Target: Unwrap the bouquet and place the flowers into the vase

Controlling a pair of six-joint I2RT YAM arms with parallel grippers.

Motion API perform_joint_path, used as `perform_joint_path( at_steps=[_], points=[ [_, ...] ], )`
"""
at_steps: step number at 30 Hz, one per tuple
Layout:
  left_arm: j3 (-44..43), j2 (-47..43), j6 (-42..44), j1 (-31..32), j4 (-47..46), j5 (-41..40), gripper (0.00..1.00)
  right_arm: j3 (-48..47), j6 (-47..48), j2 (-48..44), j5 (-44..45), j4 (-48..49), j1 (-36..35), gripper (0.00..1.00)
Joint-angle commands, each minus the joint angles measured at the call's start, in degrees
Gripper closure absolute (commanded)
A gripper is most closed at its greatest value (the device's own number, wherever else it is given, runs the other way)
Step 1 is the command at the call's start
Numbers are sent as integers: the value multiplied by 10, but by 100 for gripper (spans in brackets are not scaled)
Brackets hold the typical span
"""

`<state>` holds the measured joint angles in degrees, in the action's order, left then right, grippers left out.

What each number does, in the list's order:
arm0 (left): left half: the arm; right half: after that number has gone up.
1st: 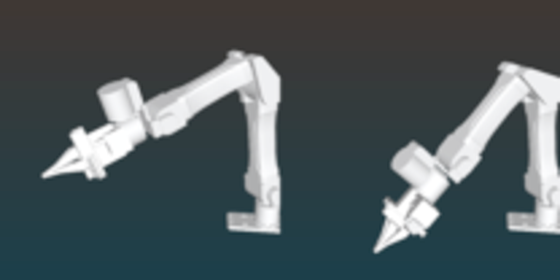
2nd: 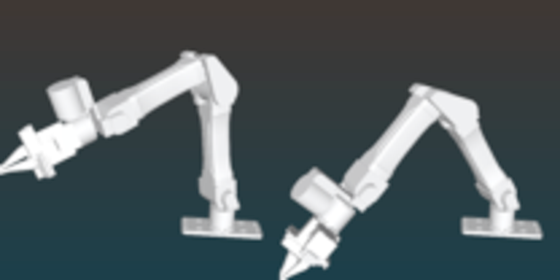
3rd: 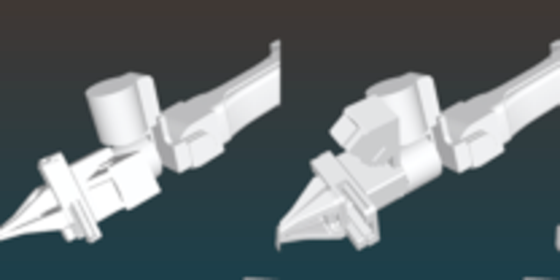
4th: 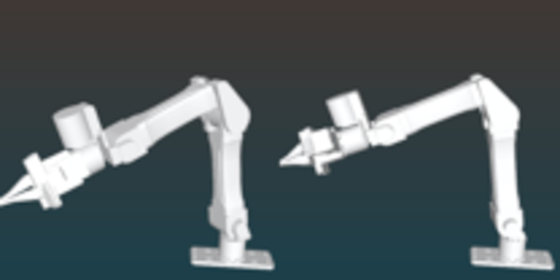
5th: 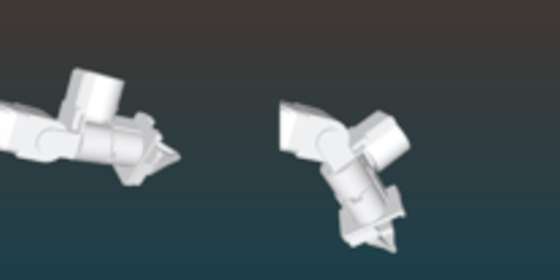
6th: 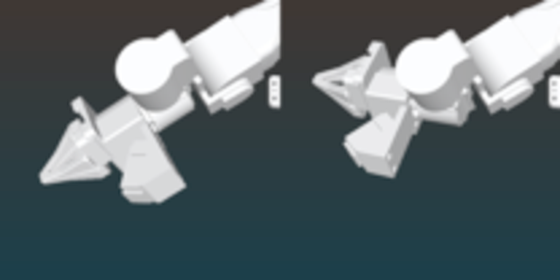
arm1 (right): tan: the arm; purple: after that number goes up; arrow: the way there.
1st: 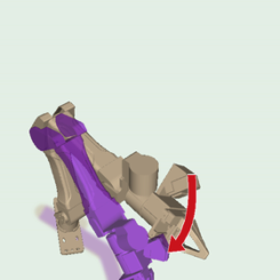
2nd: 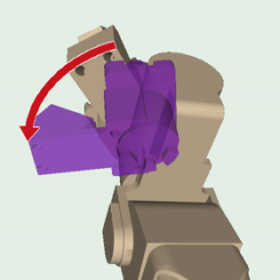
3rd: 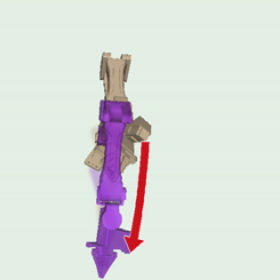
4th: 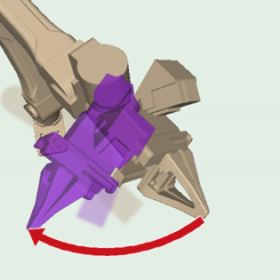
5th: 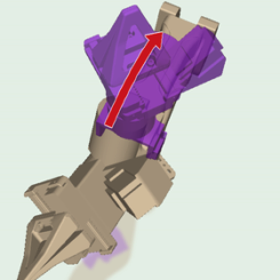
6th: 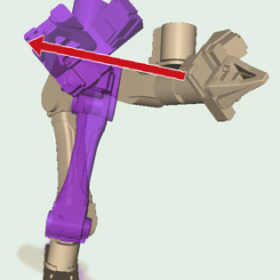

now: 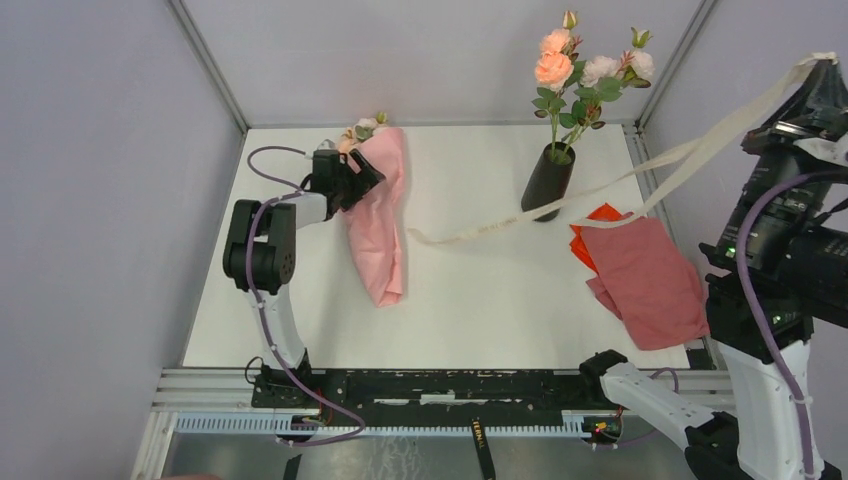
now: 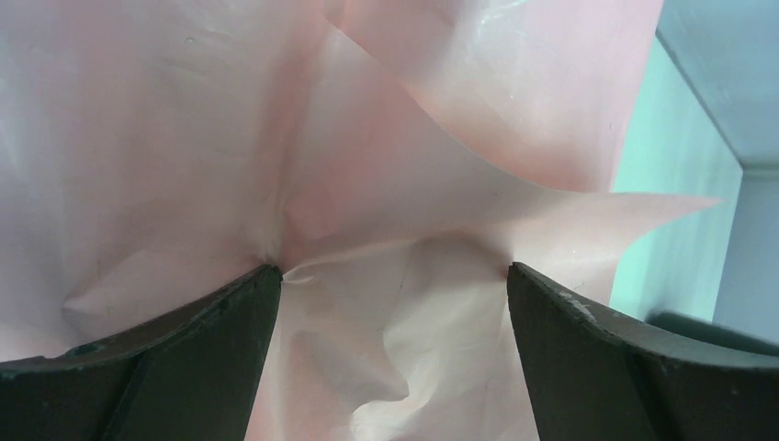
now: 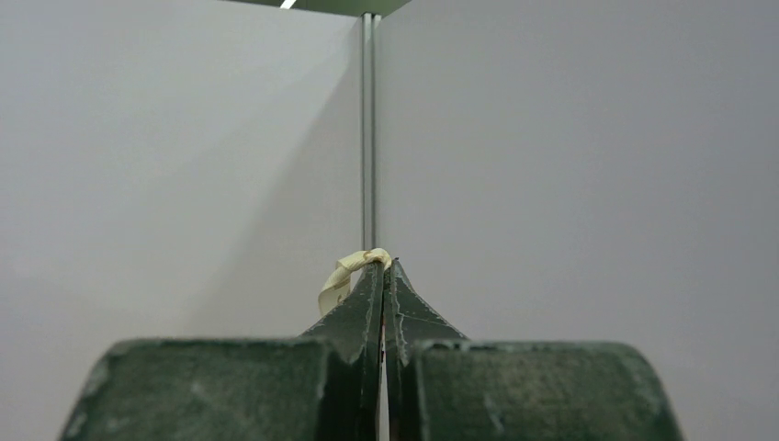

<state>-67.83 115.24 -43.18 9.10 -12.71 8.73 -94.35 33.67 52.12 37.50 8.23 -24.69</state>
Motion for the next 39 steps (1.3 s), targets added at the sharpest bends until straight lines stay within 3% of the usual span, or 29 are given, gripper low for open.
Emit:
perform_joint_path(
  at_steps=[1, 12, 29, 39],
  points=[
    [20, -35, 28, -30, 39, -21, 0, -2, 38, -1, 18, 3, 0, 100],
    [29, -62, 27, -12, 34, -18, 0, 93, -42, 55, -20, 11, 1, 100],
    [42, -72, -14, 27, 8, -17, 0, 470, -193, 30, -9, 40, 5, 100],
    [39, -63, -31, 31, -9, -9, 0, 580, -288, 23, -53, 17, 4, 100]
  ],
)
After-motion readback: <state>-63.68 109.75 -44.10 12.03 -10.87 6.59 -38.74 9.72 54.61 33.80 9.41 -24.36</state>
